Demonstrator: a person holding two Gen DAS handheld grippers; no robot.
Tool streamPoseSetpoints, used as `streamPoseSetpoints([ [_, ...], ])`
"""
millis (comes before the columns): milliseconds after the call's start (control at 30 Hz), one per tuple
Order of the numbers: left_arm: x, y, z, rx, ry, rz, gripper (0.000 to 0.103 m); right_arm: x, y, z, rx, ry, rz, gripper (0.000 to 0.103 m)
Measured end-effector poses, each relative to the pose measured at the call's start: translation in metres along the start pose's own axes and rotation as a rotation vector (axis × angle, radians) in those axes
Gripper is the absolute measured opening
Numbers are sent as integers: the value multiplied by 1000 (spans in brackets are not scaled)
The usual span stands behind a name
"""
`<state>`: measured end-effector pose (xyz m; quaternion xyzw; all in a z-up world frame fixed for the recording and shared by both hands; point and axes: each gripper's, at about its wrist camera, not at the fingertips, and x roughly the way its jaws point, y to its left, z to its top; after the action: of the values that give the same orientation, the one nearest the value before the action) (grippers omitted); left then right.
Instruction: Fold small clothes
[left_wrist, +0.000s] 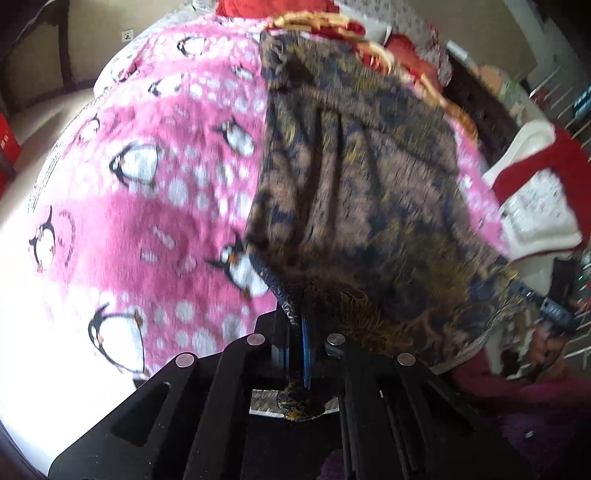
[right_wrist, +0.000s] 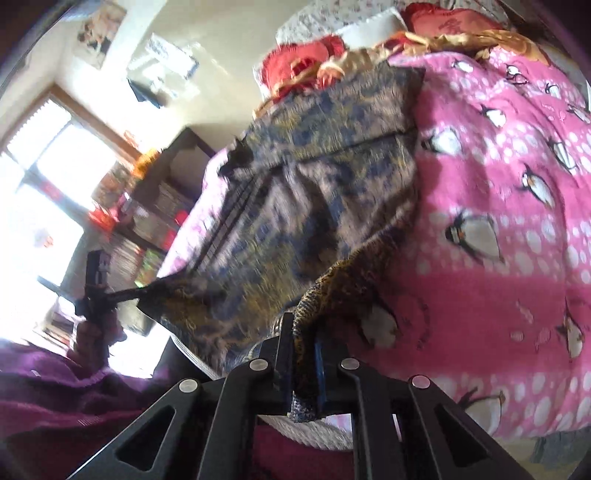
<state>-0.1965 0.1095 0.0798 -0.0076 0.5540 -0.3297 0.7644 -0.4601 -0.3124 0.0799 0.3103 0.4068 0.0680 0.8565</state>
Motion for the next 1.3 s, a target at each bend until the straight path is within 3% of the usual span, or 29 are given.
streamPoseSetpoints([
  [233,-11,-12,47,-5,-102,-55,3,-12,-3,42,28,-114,55,8],
  [467,-17,-29,96,60,-185,-62,3,-16,2,86,-29,-186,19,8],
  [767,6,-29,187,32,-292,-3,3,7,-25,180,42,-374,-19,7],
  [1067,63,-20,285,-15,-272,43,3,51,-73,260,132,-393,-123,7],
  [1300,105,-13,331,-28,-239,92,3,77,-117,296,224,-369,-176,7],
])
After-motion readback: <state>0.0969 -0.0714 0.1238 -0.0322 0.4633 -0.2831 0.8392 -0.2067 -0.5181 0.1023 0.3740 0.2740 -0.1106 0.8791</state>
